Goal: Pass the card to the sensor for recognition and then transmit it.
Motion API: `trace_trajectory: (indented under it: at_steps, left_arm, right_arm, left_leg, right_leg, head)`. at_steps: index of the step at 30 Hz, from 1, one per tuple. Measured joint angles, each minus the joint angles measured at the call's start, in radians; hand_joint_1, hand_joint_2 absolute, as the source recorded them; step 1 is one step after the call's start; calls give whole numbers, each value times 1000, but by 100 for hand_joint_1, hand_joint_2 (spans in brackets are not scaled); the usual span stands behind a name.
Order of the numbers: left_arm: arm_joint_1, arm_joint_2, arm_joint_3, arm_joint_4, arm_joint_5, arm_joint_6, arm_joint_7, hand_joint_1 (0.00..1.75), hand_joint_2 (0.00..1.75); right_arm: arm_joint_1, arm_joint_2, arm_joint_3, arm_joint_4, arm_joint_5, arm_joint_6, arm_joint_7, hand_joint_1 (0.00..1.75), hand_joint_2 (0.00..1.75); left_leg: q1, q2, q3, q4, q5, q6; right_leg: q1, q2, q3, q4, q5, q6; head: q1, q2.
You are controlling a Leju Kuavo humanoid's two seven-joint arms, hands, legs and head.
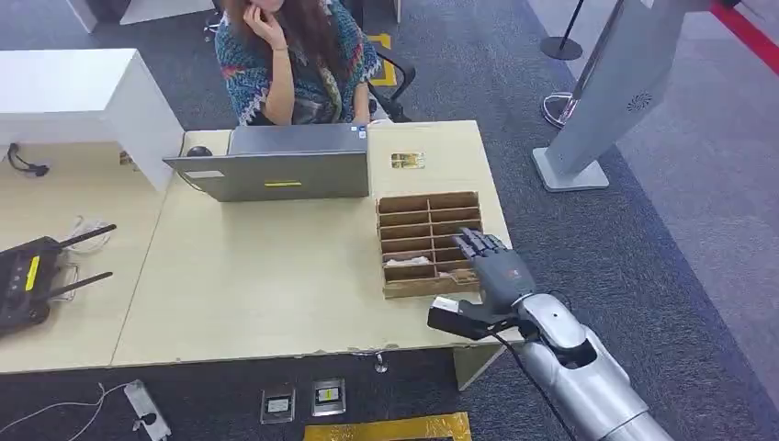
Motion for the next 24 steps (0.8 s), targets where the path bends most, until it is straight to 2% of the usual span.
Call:
trace_trajectory:
  at_steps: [24]
  left_arm:
    - [5, -1, 10, 0, 0, 0, -1, 0, 0]
  right_arm:
    - [-7, 5, 3, 31, -21, -13, 1, 0, 175]
  left_leg:
    - [0, 0, 0, 0, 0, 0]
  right_leg:
    - [0, 0, 0, 0, 0, 0]
  head:
    - [0, 0]
